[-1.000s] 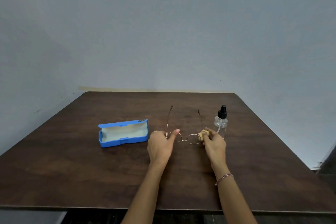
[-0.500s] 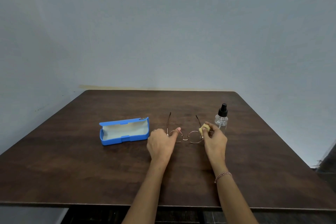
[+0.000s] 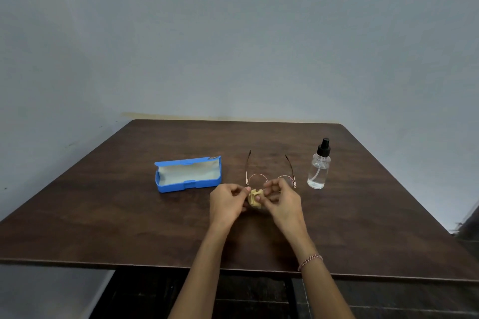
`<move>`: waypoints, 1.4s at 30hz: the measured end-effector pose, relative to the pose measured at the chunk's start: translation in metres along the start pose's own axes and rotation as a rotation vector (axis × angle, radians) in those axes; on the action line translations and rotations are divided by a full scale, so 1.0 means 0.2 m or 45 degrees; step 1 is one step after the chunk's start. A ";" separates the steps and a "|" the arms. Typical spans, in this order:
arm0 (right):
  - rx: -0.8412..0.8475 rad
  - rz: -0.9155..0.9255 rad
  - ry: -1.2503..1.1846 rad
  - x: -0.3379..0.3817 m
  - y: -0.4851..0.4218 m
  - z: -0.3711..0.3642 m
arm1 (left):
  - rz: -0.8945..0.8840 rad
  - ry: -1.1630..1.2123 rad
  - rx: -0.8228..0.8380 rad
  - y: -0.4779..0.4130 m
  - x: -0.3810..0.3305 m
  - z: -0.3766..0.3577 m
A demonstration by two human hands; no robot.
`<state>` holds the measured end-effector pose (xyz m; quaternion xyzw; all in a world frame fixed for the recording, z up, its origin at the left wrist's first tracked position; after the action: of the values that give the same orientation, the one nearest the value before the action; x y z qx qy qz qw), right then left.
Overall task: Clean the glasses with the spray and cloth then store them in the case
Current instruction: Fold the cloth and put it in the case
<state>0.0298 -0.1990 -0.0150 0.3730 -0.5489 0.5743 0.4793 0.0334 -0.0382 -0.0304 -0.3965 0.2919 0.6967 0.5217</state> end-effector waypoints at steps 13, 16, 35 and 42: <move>0.254 -0.007 -0.180 0.03 0.11 -0.25 | 0.053 0.667 0.050 0.06 0.11 0.11; 0.121 0.051 -0.048 0.03 0.09 -0.20 | -0.031 0.698 0.063 0.06 0.10 0.11; -0.091 0.023 -0.524 -0.03 0.09 -0.09 | -0.113 0.648 0.161 0.07 0.09 0.10; -0.085 0.017 -0.448 -0.03 0.10 -0.10 | -0.216 0.646 0.060 0.08 0.06 0.13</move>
<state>0.0150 -0.1779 -0.0279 0.4479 -0.6456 0.4848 0.3841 0.0089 -0.0145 -0.0277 -0.5693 0.3951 0.5219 0.4974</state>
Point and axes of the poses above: each hand's wrist, its own y-axis away from the middle knuckle, its own z-axis out of the back of the hand, x = y × z, the point moved 8 cm from there along -y, towards the middle knuckle, and after that the axes turned 12 degrees about -y, right-handed, at the moved point
